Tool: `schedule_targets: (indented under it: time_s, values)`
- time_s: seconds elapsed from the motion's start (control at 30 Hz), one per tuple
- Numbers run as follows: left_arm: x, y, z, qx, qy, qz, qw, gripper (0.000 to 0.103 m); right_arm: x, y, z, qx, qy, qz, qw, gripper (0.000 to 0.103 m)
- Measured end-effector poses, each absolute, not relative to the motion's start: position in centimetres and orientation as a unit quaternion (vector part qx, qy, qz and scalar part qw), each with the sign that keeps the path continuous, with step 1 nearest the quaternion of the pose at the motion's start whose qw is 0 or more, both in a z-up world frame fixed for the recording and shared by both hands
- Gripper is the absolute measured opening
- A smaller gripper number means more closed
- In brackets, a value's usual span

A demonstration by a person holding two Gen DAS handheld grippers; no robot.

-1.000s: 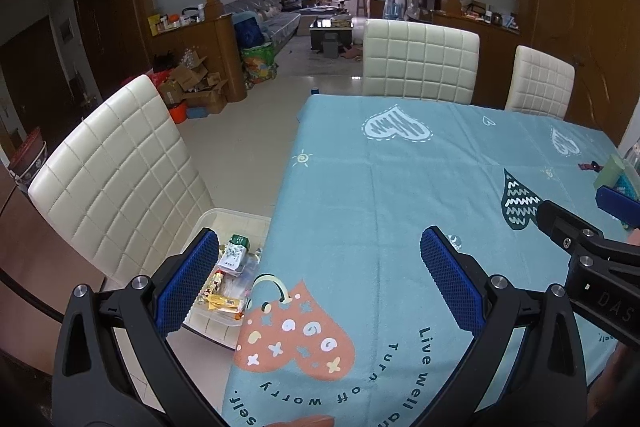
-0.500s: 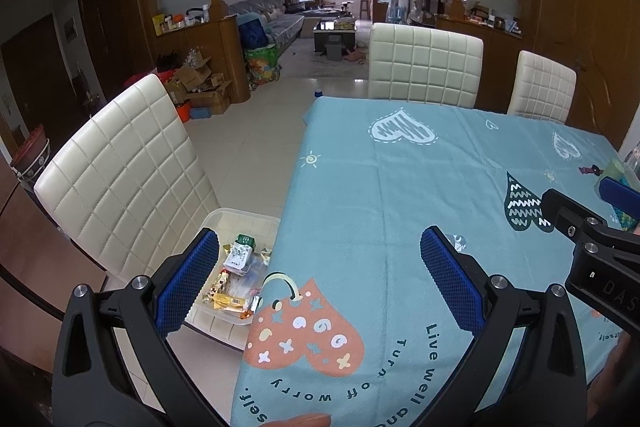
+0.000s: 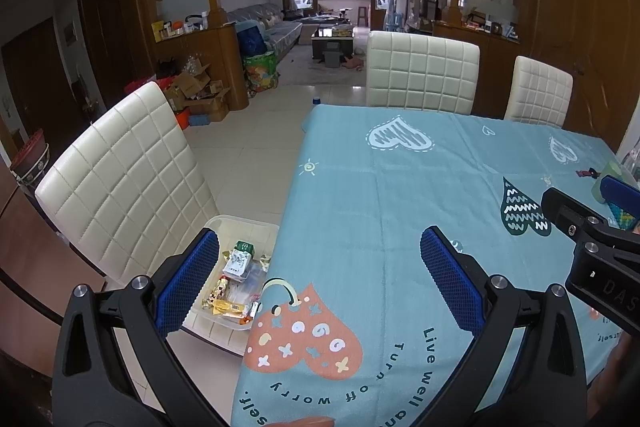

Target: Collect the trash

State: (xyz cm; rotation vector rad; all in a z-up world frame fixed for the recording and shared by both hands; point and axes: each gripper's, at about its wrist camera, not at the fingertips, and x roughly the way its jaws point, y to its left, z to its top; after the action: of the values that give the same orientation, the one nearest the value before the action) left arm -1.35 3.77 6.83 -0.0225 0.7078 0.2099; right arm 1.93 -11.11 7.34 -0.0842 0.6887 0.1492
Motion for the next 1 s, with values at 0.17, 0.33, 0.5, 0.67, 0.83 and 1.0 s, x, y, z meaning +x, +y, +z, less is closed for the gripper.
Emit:
schedule_targets:
  time_s: [0.17, 0.33, 0.5, 0.67, 0.83, 1.0]
  values:
    - [-1.46, 3.64, 7.12, -0.011, 0.343, 0.101, 0.934, 0.099, 1.85, -11.29, 7.47, -0.041, 0.335, 0.071, 0.939, 0.082]
    - [-1.41, 3.29, 7.26, -0.001, 0.339, 0.111, 0.934, 0.099, 1.80, -11.38, 7.44, -0.040, 0.334, 0.070, 0.939, 0.082]
    - [-1.51, 3.07, 7.32, 0.008, 0.330, 0.123, 0.936, 0.099, 1.86, -11.45, 7.47, -0.040, 0.334, 0.070, 0.939, 0.082]
    - [-1.43, 3.01, 7.33, 0.005, 0.332, 0.114, 0.936, 0.099, 1.85, -11.44, 7.46, -0.040, 0.334, 0.070, 0.939, 0.082]
    - [-1.22, 3.48, 7.16, -0.009, 0.344, 0.106, 0.933, 0.099, 1.88, -11.41, 7.45, -0.038, 0.334, 0.070, 0.939, 0.082]
    - [-1.22, 3.52, 7.07, -0.011, 0.346, 0.103, 0.932, 0.099, 1.90, -11.43, 7.44, -0.038, 0.334, 0.071, 0.939, 0.082]
